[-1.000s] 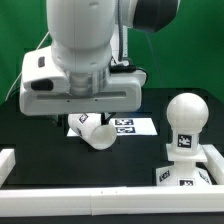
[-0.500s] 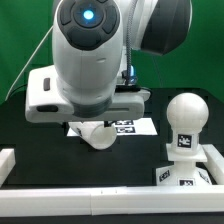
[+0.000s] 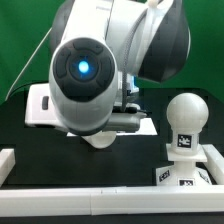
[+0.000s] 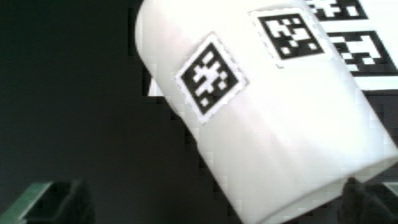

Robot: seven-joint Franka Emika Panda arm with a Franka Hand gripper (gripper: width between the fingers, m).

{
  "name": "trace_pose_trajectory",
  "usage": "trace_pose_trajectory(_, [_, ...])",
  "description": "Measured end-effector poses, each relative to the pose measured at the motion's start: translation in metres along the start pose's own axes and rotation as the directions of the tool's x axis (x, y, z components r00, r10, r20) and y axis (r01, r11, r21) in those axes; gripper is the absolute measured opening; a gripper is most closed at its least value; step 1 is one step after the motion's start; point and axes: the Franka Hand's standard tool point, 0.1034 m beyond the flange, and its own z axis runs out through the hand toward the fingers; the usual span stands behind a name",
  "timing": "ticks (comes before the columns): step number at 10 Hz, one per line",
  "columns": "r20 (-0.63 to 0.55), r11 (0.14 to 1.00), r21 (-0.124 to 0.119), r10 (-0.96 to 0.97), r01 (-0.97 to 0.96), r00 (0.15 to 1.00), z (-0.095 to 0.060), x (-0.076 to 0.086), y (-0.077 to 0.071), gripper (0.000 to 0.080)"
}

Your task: Assemble lamp

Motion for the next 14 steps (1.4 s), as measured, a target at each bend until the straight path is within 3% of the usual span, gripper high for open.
trace_pose_trajectory(5, [-0.018,1.0,0.003,0.0,0.0,1.0,-0.001,-0.001,0.001,0.0699])
trace_pose_trajectory(9, [-0.002,1.0,0.007,0.009,-0.009,1.0,0.023,0.001,0.007,0.0699])
trace_pose_trajectory(12, [0.003,1.0,0.008,0.01,-0.01,1.0,0.026,0.0,0.007,0.0671])
trace_pose_trajectory(14, [0.003,1.0,0.008,0.01,-0.01,1.0,0.026,0.0,0.007,0.0316])
